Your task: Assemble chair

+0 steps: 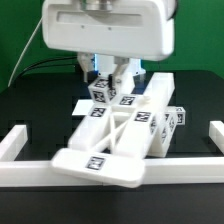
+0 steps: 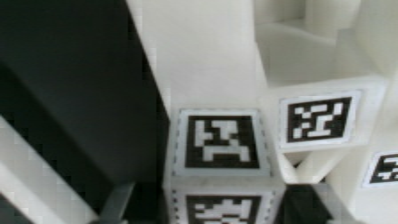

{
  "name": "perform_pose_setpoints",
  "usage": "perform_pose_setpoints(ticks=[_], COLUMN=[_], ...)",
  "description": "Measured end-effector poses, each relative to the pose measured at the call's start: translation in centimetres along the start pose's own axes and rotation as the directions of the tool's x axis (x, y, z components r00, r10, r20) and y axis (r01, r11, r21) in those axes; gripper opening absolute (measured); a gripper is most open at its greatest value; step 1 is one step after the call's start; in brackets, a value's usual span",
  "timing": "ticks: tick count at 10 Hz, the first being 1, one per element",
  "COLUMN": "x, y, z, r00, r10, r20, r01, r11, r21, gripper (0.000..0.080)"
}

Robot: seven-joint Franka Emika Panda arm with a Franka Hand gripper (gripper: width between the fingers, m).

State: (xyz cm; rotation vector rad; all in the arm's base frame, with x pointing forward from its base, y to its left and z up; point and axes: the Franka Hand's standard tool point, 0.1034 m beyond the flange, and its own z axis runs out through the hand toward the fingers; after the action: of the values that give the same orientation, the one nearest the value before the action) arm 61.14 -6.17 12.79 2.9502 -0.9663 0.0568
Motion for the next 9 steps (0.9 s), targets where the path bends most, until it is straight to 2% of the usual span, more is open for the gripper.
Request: perform_pose_setpoints(ticks=[2,3,4,5,7,8,9], x=[-0.17,-0.11,-0.06,-0.22,-0.36,-0.59,-0.62], y=[-0.05,-0.06,-0.21,-0.21,-0.10,0.25,-0.18], z=[0.26,0.36,0.48,0.33,-0.22,0.11,0.23], r00=[1.000,1.000,0.997,0.994,0.985,0.982,0.967], r10=[-0.003,-0.017,-0.063,-0.080,-0.116,-0.114,-0.126], r20=[0.004,-0.008,-0.049,-0.069,-0.129,-0.147,-0.223], r01=[0.003,0.017,0.061,0.078,0.115,0.114,0.131], r11=[1.000,1.000,0.998,0.996,0.993,0.993,0.991], r21=[-0.003,-0.011,-0.029,-0.032,-0.016,-0.010,0.010], gripper=[0.0282,0.0282,0.0282,0.0282,0.0282,0.0282,0.0282])
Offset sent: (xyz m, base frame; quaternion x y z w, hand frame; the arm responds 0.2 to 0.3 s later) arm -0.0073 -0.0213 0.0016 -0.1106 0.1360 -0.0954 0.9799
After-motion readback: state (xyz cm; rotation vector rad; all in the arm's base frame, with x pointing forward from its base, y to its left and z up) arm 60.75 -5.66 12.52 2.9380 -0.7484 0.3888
